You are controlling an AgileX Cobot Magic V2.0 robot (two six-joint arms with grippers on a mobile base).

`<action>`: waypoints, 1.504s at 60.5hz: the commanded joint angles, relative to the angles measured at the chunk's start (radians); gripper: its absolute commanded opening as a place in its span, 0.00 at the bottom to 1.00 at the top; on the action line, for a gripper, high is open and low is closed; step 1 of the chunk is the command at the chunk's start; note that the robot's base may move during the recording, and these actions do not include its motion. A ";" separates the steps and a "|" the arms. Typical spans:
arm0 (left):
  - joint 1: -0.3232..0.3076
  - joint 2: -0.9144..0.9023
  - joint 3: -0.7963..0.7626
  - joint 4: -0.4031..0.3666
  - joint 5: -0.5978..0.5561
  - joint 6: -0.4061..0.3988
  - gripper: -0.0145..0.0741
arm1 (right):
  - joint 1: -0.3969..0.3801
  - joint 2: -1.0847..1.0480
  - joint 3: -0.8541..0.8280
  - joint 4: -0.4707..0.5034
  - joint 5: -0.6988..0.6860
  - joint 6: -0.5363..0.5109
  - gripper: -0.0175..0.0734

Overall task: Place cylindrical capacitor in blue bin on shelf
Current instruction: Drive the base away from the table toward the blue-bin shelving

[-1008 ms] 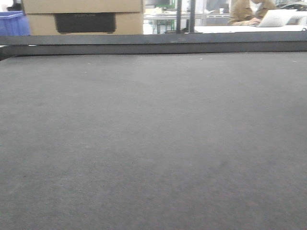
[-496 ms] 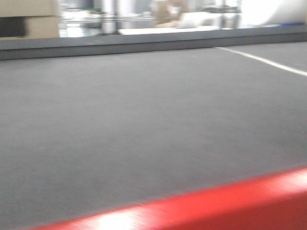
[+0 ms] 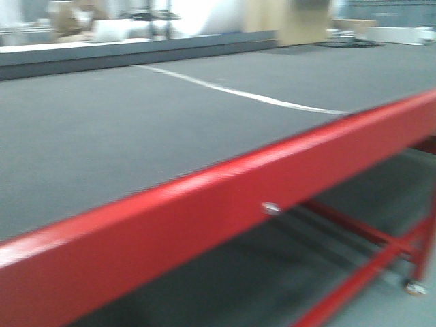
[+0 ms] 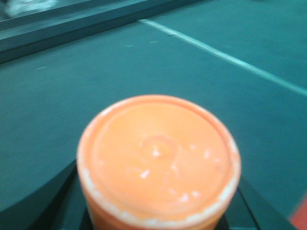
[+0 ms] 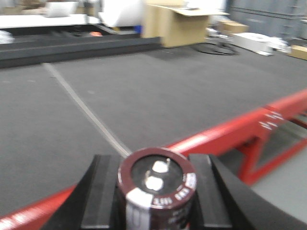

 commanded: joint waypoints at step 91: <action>-0.006 -0.006 -0.004 -0.007 -0.029 0.001 0.04 | -0.001 -0.004 -0.009 -0.002 -0.030 0.002 0.01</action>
